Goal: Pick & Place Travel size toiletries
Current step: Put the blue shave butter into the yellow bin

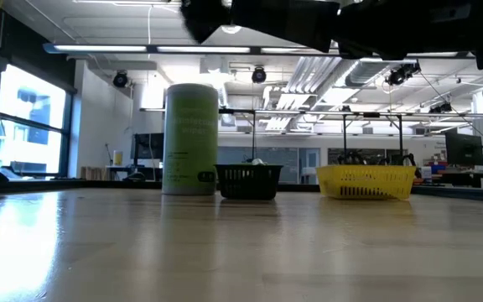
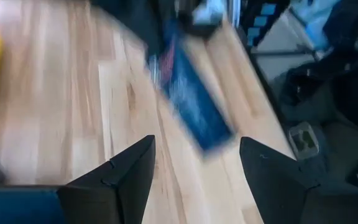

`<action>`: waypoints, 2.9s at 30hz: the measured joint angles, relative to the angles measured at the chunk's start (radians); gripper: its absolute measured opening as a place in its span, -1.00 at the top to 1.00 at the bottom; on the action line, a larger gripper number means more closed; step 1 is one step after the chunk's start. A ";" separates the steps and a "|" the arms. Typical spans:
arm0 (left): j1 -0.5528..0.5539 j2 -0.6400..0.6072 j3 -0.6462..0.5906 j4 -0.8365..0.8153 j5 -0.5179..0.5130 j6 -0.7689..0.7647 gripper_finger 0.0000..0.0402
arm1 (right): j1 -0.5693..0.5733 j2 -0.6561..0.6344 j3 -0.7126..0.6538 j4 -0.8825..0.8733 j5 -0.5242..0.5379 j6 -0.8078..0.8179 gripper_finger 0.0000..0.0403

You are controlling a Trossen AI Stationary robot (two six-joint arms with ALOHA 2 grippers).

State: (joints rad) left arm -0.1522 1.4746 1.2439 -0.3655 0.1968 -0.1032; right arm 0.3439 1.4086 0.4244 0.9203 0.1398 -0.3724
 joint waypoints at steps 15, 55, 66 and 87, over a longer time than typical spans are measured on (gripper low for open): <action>-0.014 -0.224 -0.420 0.401 -0.017 -0.029 -0.15 | 0.001 0.000 0.000 0.004 0.152 0.049 0.98; -0.058 -0.539 -0.756 0.557 -0.032 -0.006 -0.15 | -0.054 -0.138 0.018 -0.691 0.908 0.549 0.98; -0.058 -0.539 -0.756 0.558 -0.032 -0.006 -0.15 | -0.185 -0.138 0.018 -1.025 0.788 0.870 0.98; -0.058 -0.539 -0.756 0.558 -0.035 -0.006 -0.15 | -0.256 -0.137 0.017 -1.039 0.699 0.812 0.79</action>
State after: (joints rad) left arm -0.2100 0.9360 0.4881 0.1921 0.1616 -0.1093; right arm 0.0883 1.2713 0.4416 -0.1184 0.8387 0.4397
